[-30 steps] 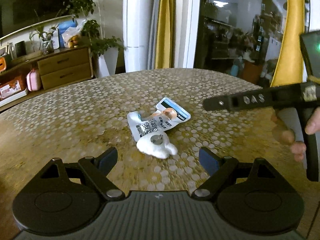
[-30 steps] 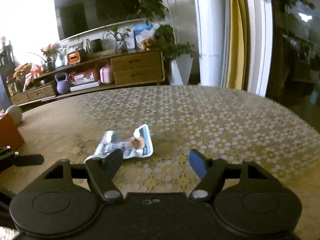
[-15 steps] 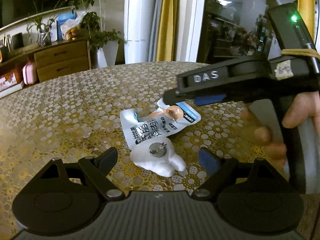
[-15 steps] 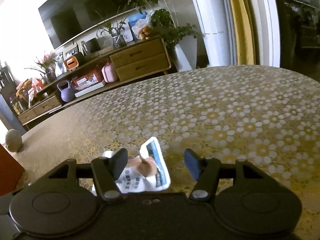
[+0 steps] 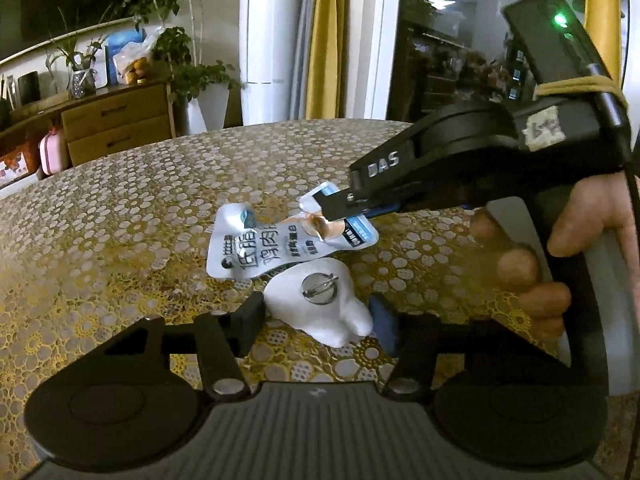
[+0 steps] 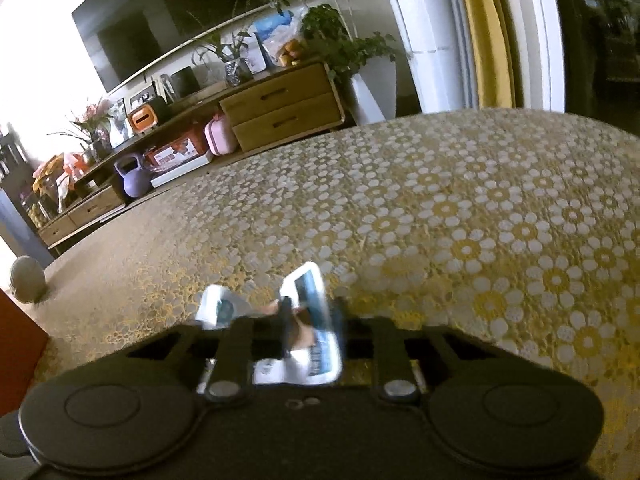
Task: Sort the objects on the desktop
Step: 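Grasp the white toy figure with left tool while right tool grasps printed packet, then carry the white toy in left tool while right tool carries printed packet to shoebox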
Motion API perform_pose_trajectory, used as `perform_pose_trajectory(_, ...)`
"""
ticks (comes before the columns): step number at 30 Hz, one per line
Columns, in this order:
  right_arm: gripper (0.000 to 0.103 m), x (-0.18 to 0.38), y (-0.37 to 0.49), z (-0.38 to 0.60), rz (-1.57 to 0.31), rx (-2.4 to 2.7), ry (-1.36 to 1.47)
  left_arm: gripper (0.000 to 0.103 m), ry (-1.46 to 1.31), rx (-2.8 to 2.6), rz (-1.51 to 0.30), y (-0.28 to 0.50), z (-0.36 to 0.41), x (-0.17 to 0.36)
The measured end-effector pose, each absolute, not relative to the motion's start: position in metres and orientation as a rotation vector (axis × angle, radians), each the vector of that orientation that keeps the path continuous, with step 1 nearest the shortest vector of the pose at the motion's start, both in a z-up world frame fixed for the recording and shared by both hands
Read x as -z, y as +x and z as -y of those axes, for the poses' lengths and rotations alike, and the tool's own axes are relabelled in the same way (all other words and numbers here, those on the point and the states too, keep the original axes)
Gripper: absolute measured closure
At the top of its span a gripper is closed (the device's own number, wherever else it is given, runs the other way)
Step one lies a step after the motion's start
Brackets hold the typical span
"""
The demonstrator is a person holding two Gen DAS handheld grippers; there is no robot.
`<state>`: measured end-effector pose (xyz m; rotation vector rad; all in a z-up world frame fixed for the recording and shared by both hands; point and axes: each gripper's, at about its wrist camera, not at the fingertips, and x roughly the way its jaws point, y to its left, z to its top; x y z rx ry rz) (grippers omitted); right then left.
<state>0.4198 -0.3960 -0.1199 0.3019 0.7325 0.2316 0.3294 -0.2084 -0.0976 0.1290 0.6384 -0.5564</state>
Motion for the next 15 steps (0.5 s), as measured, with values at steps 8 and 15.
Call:
perform_pose_trajectory(8, 0.103, 0.108, 0.387, 0.410, -0.673, -0.255, 0.428, 0.053, 0.105, 0.554, -0.614, 0.308, 0.197, 0.083)
perform_pose_trajectory(15, 0.103, 0.080, 0.353, 0.419, -0.615, -0.261, 0.443, 0.054, 0.079, 0.553, -0.594, 0.268, 0.168, 0.047)
